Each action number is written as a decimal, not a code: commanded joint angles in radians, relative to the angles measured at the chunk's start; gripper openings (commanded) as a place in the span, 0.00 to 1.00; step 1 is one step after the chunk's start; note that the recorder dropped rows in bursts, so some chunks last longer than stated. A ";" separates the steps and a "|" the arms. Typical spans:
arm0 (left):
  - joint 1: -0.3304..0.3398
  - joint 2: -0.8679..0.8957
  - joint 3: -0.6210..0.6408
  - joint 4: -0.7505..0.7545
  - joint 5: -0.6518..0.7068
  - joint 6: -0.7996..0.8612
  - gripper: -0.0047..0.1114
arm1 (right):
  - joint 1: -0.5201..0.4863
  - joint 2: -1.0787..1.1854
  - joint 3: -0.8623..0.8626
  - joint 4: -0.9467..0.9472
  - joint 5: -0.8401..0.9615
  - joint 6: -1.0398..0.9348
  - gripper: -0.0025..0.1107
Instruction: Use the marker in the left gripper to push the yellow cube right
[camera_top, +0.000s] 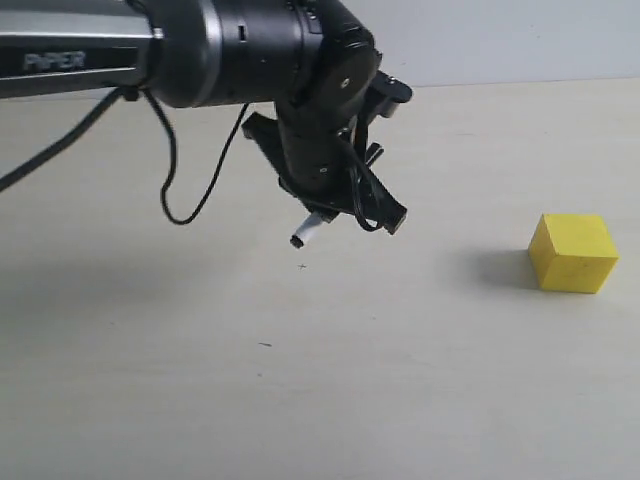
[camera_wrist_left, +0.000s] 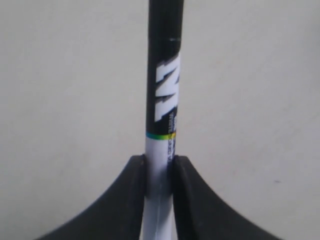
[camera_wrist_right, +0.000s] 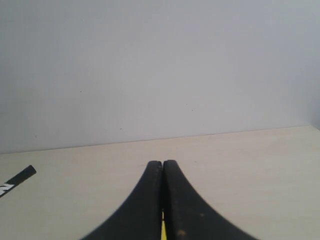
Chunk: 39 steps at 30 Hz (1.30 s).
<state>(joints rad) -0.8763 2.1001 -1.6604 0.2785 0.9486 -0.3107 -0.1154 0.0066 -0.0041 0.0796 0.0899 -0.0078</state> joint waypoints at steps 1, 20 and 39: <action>0.001 -0.128 0.199 -0.066 -0.218 -0.297 0.04 | -0.007 -0.007 0.004 0.000 -0.002 0.001 0.02; 0.061 -0.119 0.285 -0.294 -0.170 -0.474 0.04 | -0.007 -0.007 0.004 0.000 -0.002 0.001 0.02; 0.079 0.018 0.285 -0.289 -0.245 -0.508 0.04 | -0.007 -0.007 0.004 0.000 -0.002 0.001 0.02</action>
<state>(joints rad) -0.7988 2.1074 -1.3772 -0.0072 0.7069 -0.8031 -0.1154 0.0066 -0.0041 0.0796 0.0899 -0.0078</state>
